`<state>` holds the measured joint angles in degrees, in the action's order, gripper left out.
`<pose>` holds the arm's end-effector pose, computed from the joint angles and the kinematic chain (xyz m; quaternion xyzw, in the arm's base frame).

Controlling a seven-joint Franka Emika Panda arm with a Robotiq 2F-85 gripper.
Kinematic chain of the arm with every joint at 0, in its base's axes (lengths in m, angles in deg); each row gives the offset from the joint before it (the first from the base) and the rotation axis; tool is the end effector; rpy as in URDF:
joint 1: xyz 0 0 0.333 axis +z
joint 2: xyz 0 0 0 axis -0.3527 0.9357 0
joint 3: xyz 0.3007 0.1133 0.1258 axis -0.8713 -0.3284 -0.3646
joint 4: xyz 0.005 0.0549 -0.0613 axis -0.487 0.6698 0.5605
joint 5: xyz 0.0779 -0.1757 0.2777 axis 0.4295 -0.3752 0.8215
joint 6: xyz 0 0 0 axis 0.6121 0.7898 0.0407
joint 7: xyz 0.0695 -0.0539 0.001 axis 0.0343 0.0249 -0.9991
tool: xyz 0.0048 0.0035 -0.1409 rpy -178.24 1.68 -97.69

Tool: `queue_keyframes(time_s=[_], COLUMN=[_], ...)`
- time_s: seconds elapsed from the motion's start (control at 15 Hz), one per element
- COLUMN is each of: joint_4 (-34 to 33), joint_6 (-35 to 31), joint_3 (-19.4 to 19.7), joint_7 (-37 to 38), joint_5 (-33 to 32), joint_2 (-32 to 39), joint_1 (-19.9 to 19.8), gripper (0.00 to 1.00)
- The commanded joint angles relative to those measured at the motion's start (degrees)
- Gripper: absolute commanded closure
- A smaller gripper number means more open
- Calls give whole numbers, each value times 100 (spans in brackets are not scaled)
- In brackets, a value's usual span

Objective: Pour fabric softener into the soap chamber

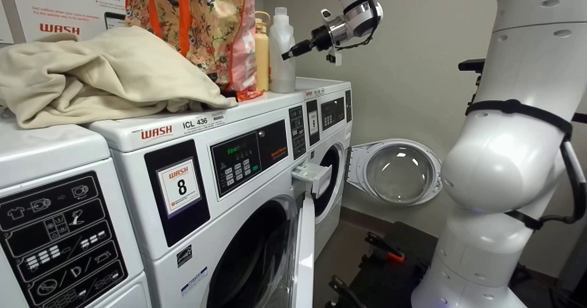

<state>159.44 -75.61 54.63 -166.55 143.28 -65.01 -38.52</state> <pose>0.5107 -0.2437 0.5849 -0.7816 -0.3400 -0.5051 0.1357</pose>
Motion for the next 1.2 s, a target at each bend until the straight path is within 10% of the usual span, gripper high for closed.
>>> queue_keyframes(time_s=[0.0,1.13], joint_4=[-50,260], joint_6=[22,-51], joint_3=[-36,67], joint_7=[58,805], joint_5=[116,-81], joint_2=[82,-503], joint_1=[-22,-108], gripper=[87,94])
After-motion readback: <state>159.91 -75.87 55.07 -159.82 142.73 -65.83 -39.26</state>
